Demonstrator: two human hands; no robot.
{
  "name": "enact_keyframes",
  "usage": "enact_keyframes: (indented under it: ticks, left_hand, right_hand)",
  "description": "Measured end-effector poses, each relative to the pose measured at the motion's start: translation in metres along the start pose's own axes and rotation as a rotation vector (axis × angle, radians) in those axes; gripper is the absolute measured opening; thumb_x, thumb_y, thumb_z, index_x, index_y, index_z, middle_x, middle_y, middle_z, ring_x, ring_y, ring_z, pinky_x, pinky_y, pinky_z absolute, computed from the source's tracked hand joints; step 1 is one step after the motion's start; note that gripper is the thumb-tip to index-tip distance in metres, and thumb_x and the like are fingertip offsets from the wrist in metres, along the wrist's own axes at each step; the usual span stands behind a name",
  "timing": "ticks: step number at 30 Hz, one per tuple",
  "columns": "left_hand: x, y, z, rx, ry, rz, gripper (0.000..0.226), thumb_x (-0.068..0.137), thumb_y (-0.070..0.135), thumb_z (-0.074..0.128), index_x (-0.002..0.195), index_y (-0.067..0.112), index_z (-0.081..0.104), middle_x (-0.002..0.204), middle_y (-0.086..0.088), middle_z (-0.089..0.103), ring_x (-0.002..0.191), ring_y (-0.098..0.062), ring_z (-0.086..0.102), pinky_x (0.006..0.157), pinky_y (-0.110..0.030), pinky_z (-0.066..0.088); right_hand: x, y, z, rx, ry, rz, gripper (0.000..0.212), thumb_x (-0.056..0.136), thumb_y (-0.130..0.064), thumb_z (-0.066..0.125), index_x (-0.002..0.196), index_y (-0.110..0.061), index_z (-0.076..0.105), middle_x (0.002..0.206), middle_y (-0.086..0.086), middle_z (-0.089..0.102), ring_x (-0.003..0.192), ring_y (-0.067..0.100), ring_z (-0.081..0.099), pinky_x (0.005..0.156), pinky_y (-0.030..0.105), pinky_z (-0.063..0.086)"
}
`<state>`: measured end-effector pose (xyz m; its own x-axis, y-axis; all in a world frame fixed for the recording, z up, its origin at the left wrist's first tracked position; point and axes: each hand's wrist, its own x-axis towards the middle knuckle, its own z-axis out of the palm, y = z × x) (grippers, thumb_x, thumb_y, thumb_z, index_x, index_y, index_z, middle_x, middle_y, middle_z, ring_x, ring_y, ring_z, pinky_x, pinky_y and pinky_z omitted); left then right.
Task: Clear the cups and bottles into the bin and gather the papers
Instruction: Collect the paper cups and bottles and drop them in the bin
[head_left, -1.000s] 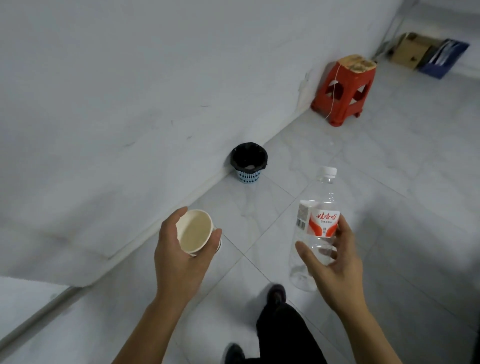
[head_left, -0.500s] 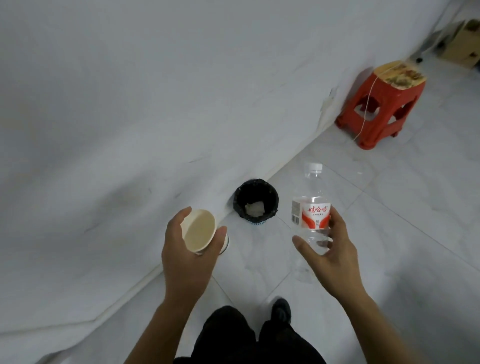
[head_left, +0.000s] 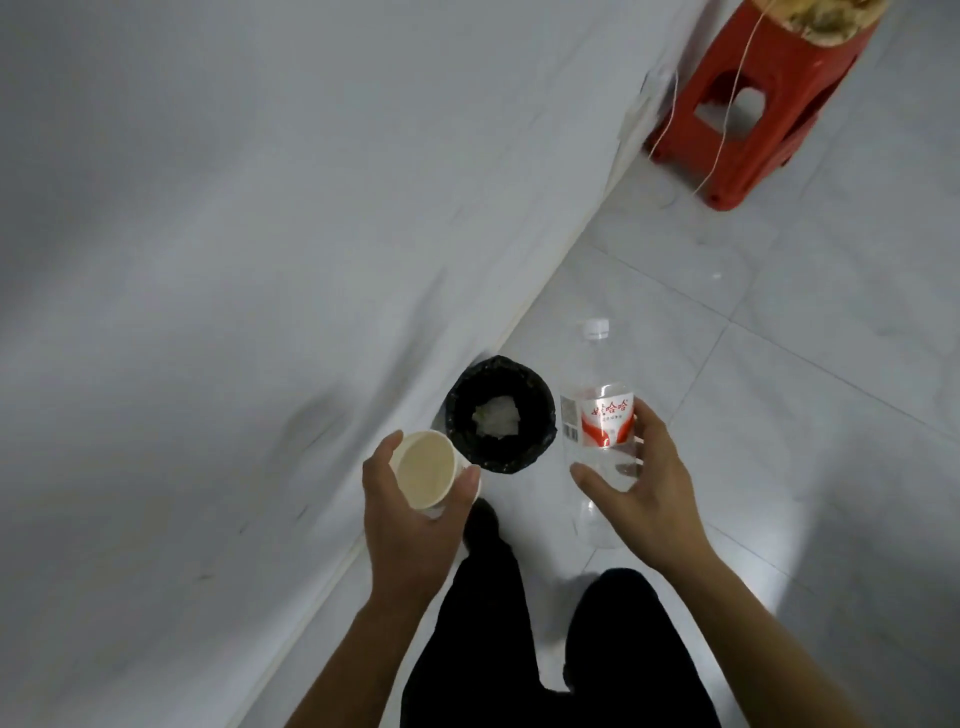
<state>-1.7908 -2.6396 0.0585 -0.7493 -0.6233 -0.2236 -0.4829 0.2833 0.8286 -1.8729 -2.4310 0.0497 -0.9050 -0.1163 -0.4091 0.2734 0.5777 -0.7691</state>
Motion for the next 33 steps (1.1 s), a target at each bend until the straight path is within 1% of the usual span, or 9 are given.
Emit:
enact_keyframes:
  ticks: [4, 9, 14, 17, 19, 20, 25, 29, 33]
  left_hand:
    - [0.082, -0.082, 0.074, 0.026, -0.084, -0.152, 0.081, 0.075, 0.044, 0.077, 0.141, 0.02, 0.038, 0.126, 0.01, 0.039, 0.119, -0.011, 0.047, 0.095, -0.029, 0.045]
    - [0.166, -0.22, 0.184, 0.142, -0.084, -0.288, 0.078, 0.079, 0.029, 0.081, 0.142, 0.014, 0.039, 0.127, 0.001, 0.044, 0.11, -0.008, 0.043, 0.087, -0.017, 0.037]
    - [0.224, -0.352, 0.279, 0.202, -0.062, -0.319, 0.074, 0.078, 0.03, 0.082, 0.138, 0.012, 0.043, 0.121, 0.001, 0.046, 0.107, -0.012, 0.047, 0.066, 0.006, 0.031]
    - [0.238, -0.398, 0.311, 0.237, -0.102, -0.282, 0.09, 0.079, 0.042, 0.08, 0.148, 0.009, 0.034, 0.141, -0.009, 0.042, 0.122, -0.017, 0.047, 0.077, 0.009, 0.029]
    - [0.237, -0.414, 0.315, 0.23, -0.136, -0.25, 0.093, 0.082, 0.051, 0.073, 0.151, 0.009, 0.029, 0.147, -0.01, 0.037, 0.131, -0.019, 0.045, 0.096, -0.004, 0.035]
    - [0.233, -0.417, 0.312, 0.219, -0.148, -0.235, 0.087, 0.086, 0.052, 0.068, 0.151, 0.009, 0.03, 0.147, -0.011, 0.038, 0.132, -0.018, 0.045, 0.1, -0.012, 0.038]
    - [0.195, -0.362, 0.264, 0.282, -0.117, -0.111, 0.046, 0.104, 0.034, 0.043, 0.14, 0.007, 0.047, 0.133, -0.003, 0.05, 0.115, 0.001, 0.045, 0.093, -0.005, 0.037]
    - [0.167, -0.25, 0.212, 0.239, -0.108, -0.086, 0.045, 0.103, 0.037, 0.038, 0.138, 0.012, 0.05, 0.127, 0.014, 0.045, 0.12, -0.006, 0.049, 0.097, -0.019, 0.042]
    - [0.136, -0.107, 0.143, 0.118, -0.094, -0.028, 0.05, 0.1, 0.045, 0.038, 0.14, 0.018, 0.047, 0.137, 0.012, 0.049, 0.127, -0.01, 0.05, 0.105, -0.036, 0.045]
  right_hand:
    - [0.094, 0.055, 0.063, -0.007, -0.097, 0.226, 0.08, 0.079, -0.042, 0.078, 0.146, -0.032, 0.034, 0.134, 0.0, 0.048, 0.107, 0.015, 0.059, 0.095, 0.041, 0.053]
    - [0.221, 0.168, 0.172, 0.025, -0.266, 0.512, 0.081, 0.081, -0.042, 0.072, 0.148, -0.02, 0.033, 0.13, 0.004, 0.057, 0.109, 0.024, 0.058, 0.089, 0.037, 0.047]
    - [0.312, 0.282, 0.268, 0.021, -0.308, 0.598, 0.082, 0.083, -0.05, 0.066, 0.148, -0.015, 0.033, 0.131, 0.007, 0.054, 0.113, 0.028, 0.056, 0.084, 0.036, 0.048]
    - [0.339, 0.326, 0.3, -0.021, -0.285, 0.571, 0.084, 0.084, -0.052, 0.065, 0.15, -0.014, 0.03, 0.126, 0.005, 0.052, 0.111, 0.025, 0.053, 0.089, 0.036, 0.045]
    - [0.341, 0.34, 0.305, -0.049, -0.264, 0.511, 0.081, 0.09, -0.053, 0.06, 0.152, -0.012, 0.028, 0.133, 0.008, 0.054, 0.118, 0.027, 0.053, 0.089, 0.031, 0.041]
    - [0.337, 0.341, 0.302, -0.069, -0.262, 0.485, 0.078, 0.092, -0.052, 0.058, 0.152, -0.012, 0.029, 0.136, 0.008, 0.055, 0.122, 0.029, 0.053, 0.088, 0.03, 0.04]
    - [0.281, 0.303, 0.245, -0.173, -0.255, 0.405, 0.058, 0.098, -0.048, 0.049, 0.147, -0.017, 0.04, 0.132, 0.004, 0.061, 0.12, 0.026, 0.058, 0.097, 0.034, 0.044]
    - [0.234, 0.225, 0.159, -0.22, -0.271, 0.295, 0.047, 0.101, -0.046, 0.044, 0.142, -0.024, 0.045, 0.131, 0.002, 0.058, 0.117, 0.02, 0.058, 0.102, 0.039, 0.044]
    - [0.182, 0.11, 0.06, -0.214, -0.192, 0.137, 0.05, 0.101, -0.049, 0.041, 0.147, -0.03, 0.038, 0.139, -0.004, 0.053, 0.117, 0.009, 0.055, 0.101, 0.037, 0.048]
